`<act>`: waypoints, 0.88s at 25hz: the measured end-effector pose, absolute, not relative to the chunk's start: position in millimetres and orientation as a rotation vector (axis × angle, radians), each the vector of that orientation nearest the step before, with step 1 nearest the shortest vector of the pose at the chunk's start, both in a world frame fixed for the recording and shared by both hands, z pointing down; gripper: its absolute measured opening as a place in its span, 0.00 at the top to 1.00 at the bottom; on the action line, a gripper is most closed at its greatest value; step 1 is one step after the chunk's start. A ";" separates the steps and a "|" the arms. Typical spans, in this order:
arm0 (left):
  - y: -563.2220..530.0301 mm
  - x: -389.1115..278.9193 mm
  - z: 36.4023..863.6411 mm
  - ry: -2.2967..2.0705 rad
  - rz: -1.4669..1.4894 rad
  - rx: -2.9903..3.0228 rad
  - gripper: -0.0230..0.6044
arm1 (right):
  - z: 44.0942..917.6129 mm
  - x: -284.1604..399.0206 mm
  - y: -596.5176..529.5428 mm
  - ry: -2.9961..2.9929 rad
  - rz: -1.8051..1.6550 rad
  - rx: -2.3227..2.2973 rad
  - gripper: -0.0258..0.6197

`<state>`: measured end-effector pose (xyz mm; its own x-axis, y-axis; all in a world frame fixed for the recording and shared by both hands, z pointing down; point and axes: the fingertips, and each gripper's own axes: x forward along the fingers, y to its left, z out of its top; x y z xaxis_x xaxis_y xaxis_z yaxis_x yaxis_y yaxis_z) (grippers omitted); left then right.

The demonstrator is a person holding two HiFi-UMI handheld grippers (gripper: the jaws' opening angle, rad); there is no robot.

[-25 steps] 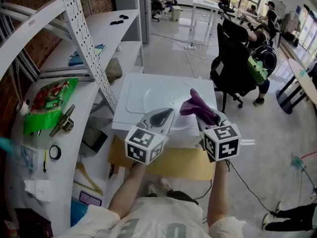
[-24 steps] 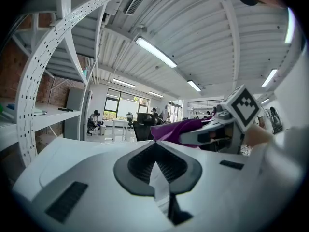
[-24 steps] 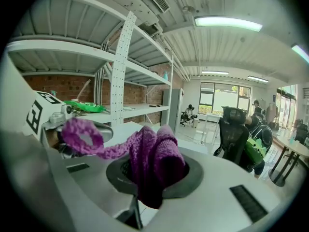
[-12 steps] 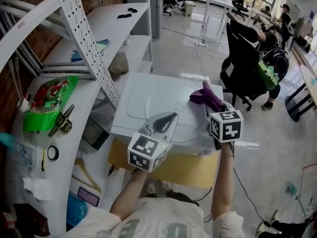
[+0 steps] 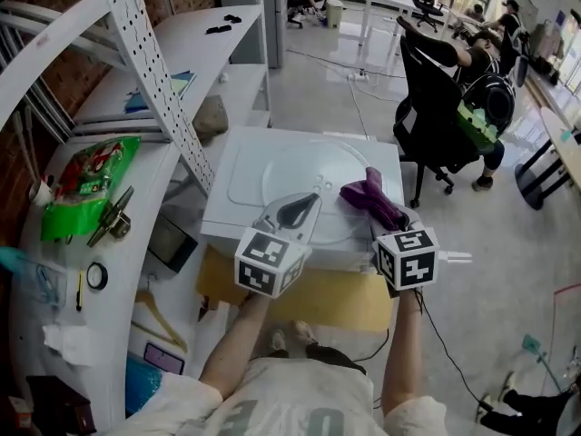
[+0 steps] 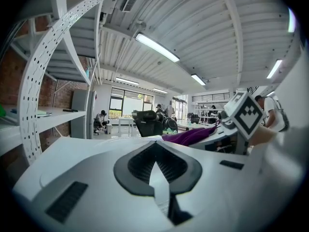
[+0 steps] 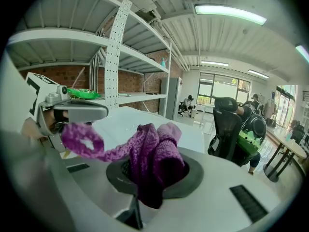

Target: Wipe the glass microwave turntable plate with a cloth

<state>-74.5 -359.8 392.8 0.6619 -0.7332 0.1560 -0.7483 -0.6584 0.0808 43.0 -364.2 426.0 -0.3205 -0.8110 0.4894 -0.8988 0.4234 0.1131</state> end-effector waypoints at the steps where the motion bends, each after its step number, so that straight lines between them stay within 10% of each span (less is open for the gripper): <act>1: -359.4 -74.8 392.6 -1.222 0.157 2.736 0.96 | 427.6 42.2 -356.9 -2.205 0.252 1.448 0.86; 22: -348.3 -67.3 389.4 -1.140 0.123 2.767 0.96 | 409.4 19.8 -294.6 -2.260 0.256 1.493 0.86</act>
<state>-67.3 -348.3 389.4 0.7084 -0.6935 0.1311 -0.7055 -0.7011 0.1037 19.8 -294.6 409.4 -0.3367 -0.8335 0.4381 -0.9104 0.4070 0.0746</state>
